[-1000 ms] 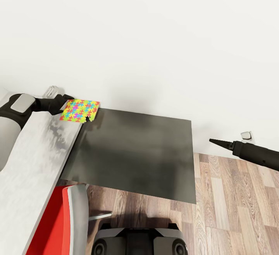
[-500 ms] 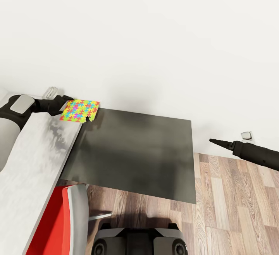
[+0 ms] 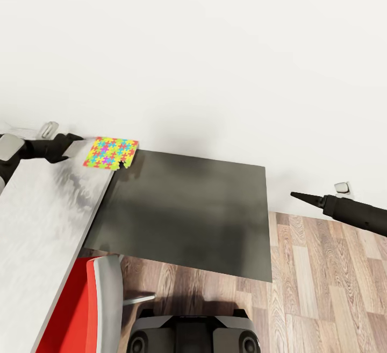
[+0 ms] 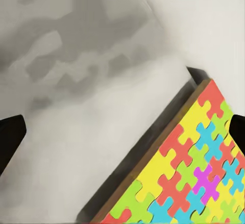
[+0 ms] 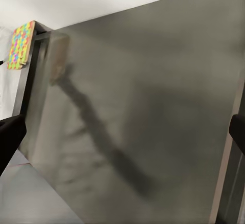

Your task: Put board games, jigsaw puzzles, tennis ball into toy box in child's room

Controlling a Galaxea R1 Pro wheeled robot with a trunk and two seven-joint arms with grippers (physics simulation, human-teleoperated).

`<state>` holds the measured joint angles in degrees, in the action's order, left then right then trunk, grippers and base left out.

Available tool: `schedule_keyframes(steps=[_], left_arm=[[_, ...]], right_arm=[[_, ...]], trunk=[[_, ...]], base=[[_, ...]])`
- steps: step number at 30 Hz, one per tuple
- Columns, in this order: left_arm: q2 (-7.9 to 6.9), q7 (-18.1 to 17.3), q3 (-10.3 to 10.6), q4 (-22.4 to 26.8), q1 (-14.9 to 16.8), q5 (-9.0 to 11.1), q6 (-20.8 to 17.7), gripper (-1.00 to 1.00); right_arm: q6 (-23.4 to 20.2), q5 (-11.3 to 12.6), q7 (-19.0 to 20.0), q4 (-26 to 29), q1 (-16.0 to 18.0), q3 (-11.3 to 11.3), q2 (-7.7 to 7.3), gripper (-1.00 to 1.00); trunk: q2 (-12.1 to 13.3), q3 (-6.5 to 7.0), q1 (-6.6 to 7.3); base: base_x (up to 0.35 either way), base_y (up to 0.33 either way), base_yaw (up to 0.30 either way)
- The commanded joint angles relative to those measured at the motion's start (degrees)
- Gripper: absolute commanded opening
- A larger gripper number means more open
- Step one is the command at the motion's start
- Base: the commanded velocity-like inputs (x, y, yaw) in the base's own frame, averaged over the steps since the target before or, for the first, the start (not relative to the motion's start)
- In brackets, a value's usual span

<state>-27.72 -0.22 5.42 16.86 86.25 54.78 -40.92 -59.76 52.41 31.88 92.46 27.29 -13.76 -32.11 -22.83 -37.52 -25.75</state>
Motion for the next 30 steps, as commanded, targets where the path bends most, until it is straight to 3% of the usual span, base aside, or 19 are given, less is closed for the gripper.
schedule_keyframes(steps=[1, 9, 14, 18, 21, 22, 25, 26, 30], left_arm=[[-0.67, -0.4, 0.5, 0.1, -0.1, 0.6, -0.1, 1.0], [-3.74, -3.3, 0.5, 2.5, -1.7, 2.9, -0.3, 1.0], [-4.51, -4.0, 0.4, 5.8, -2.6, 3.6, -1.6, 1.0], [-4.91, -4.3, 0.5, 10.3, -3.6, 5.3, -3.8, 1.0], [-5.13, -4.1, 0.5, 15.6, -4.7, 8.5, -5.2, 1.0], [-5.13, -4.1, 0.5, 15.6, -4.7, 8.5, -5.2, 1.0], [-5.27, -3.6, 0.5, 21.2, -6.0, 12.5, -6.1, 1.0], [-5.27, -3.6, 0.5, 21.2, -6.0, 12.5, -6.1, 1.0], [-5.26, -1.2, 0.5, 30.7, -9.6, 17.7, -7.4, 1.0]], right_arm=[[-0.2, -0.4, 0.5, 0.0, 0.0, -0.1, 0.0, 1.0], [-0.2, -0.4, 0.7, 0.0, -0.1, 0.0, 0.45, 1.0], [-0.2, -0.5, 0.7, -0.1, -0.2, 0.0, 1.15, 1.0], [-0.2, -0.7, 0.7, -0.1, -0.2, -0.1, 1.65, 1.0], [-0.2, -0.7, 0.7, -0.1, -0.2, -0.1, 1.9, 1.0], [-0.2, -0.7, 0.7, -0.1, -0.2, -0.1, 1.9, 1.0], [-0.2, -0.8, 0.6, -0.1, -0.2, 0.0, 2.06, 1.0], [-0.2, -0.8, 0.6, -0.1, -0.2, 0.0, 2.06, 1.0], [-0.2, -0.9, 0.1, -1.8, 0.2, 0.4, 2.4, 1.0]], trunk=[[-0.1, -0.07, -0.03], [-0.1, -0.07, -0.03], [-0.1, -0.07, -0.03], [-0.1, -0.07, -0.03], [-0.1, -0.07, -0.03], [-0.1, -0.07, -0.03], [-0.1, -0.07, -0.03], [-0.1, -0.07, -0.03], [-0.1, -0.07, -0.03]], base=[[0.0, 0.0, 0.0], [0.0, 0.0, 0.0], [0.0, 0.0, 0.0], [0.0, 0.0, 0.0], [0.0, 0.0, 0.0], [0.0, 0.0, 0.0], [0.0, 0.0, 0.0], [0.0, 0.0, 0.0], [0.0, 0.0, 0.0]])
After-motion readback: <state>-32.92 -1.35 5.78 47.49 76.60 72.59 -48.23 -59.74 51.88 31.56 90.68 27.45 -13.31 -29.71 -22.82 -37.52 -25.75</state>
